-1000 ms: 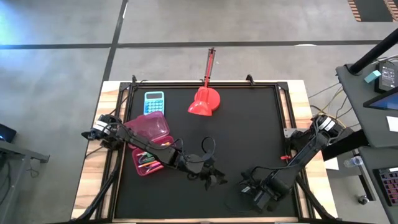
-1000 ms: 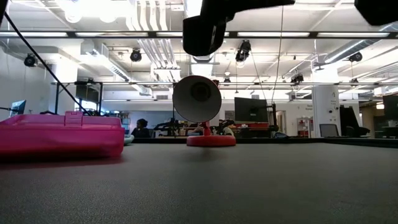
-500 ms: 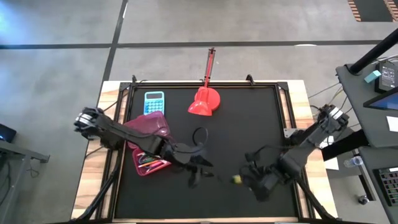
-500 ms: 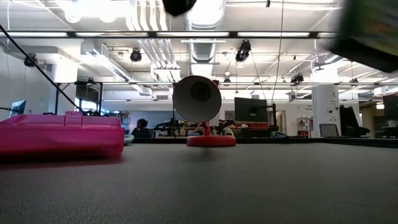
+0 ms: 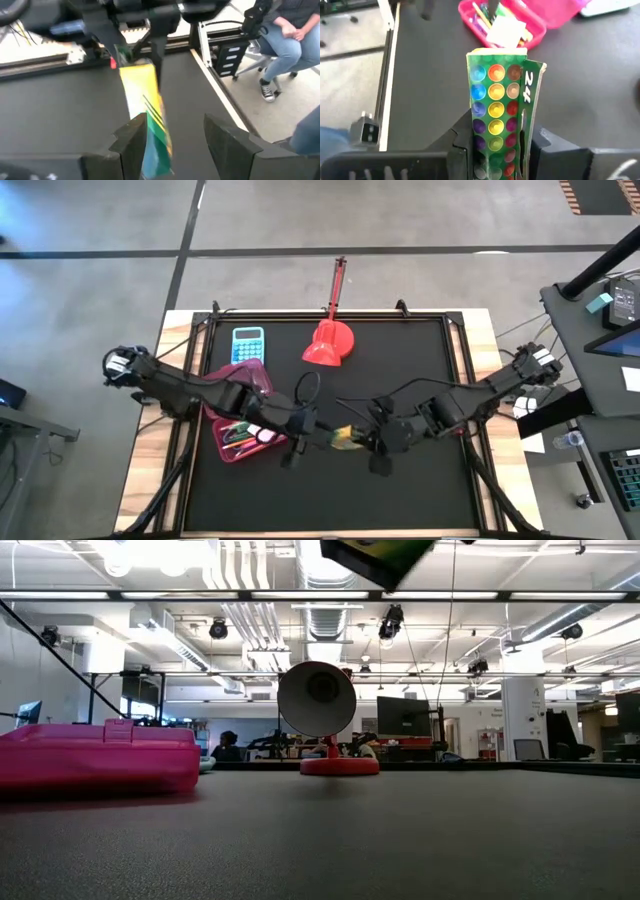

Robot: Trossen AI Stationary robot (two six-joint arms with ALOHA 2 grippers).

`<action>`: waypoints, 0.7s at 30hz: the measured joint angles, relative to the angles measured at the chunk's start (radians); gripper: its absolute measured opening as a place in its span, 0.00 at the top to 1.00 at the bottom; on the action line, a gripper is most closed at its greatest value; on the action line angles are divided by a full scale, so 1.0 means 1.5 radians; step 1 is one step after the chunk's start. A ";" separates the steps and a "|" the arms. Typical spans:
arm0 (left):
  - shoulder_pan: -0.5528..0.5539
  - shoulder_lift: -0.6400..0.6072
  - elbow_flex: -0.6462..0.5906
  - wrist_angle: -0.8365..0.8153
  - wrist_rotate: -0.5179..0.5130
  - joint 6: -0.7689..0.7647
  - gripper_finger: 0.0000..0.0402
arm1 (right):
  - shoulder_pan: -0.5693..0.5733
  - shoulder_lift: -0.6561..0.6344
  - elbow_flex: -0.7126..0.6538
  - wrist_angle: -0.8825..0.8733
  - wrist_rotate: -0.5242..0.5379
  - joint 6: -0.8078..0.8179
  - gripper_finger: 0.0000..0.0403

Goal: Pack school essentials
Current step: Put the yellow crayon box into the red supply box

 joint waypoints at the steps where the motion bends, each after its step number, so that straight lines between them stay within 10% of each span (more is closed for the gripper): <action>1: 0.008 -0.006 0.000 -0.004 0.006 0.009 0.55 | -0.007 0.001 0.000 0.010 0.000 -0.008 0.80; 21: 0.118 -0.010 0.000 -0.035 0.165 0.015 0.55 | -0.049 0.005 0.000 0.045 0.033 -0.069 0.83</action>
